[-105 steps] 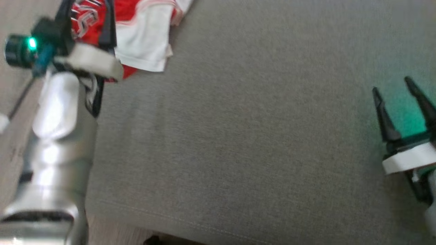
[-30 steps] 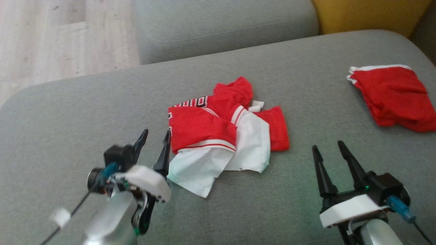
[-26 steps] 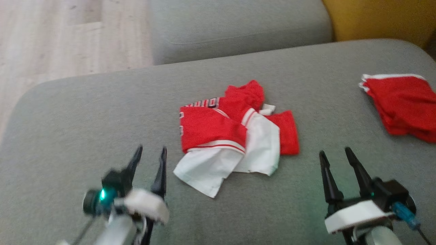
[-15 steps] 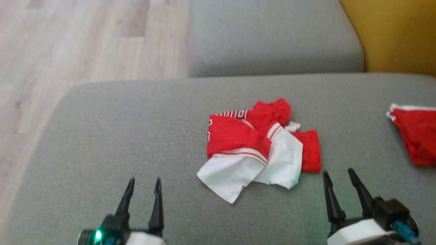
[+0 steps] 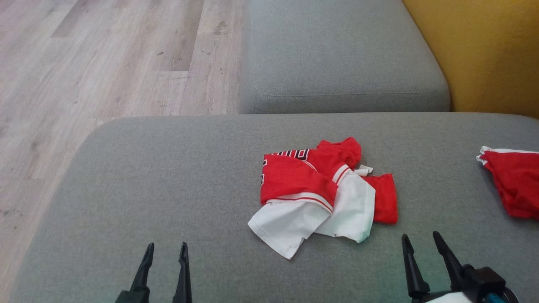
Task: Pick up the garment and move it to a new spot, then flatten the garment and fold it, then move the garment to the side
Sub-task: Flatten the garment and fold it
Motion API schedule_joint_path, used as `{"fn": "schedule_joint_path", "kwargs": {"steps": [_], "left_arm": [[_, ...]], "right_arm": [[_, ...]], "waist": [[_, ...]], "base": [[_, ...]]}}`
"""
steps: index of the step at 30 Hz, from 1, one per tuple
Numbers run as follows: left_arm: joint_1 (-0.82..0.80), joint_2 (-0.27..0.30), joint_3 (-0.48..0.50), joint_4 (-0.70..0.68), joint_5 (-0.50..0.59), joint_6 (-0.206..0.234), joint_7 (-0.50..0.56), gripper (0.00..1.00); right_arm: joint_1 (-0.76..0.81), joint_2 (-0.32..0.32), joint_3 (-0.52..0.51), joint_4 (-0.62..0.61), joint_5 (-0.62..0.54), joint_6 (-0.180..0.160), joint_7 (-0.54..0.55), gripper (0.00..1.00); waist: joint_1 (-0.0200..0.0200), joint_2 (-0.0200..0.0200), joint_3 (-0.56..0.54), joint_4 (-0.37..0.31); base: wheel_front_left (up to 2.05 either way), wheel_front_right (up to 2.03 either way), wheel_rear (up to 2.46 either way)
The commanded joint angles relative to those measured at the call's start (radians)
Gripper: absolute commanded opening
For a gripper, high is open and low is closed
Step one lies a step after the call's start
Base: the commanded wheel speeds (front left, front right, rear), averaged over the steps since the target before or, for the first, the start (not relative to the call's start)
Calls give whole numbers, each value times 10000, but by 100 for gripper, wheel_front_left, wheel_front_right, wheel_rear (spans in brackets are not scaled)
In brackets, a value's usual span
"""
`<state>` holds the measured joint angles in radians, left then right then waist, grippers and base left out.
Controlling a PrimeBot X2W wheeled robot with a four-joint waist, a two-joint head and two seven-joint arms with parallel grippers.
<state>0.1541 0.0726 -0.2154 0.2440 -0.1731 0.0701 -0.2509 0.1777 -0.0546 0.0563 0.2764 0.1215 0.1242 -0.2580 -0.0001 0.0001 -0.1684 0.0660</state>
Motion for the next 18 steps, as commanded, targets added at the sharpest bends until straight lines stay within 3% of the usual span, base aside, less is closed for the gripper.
{"fn": "schedule_joint_path", "kwargs": {"steps": [1,18], "left_arm": [[-292,-109,450,-377,128,-30,-108,100],[-362,-218,634,-270,479,-283,-108,100]], "right_arm": [[-286,-30,186,-335,-81,65,-38,100],[-368,29,113,-448,-193,65,-38,100]], "waist": [[1,-1,1,-3],[1,-1,82,88]], "base": [[0,0,0],[0,0,0]]}}
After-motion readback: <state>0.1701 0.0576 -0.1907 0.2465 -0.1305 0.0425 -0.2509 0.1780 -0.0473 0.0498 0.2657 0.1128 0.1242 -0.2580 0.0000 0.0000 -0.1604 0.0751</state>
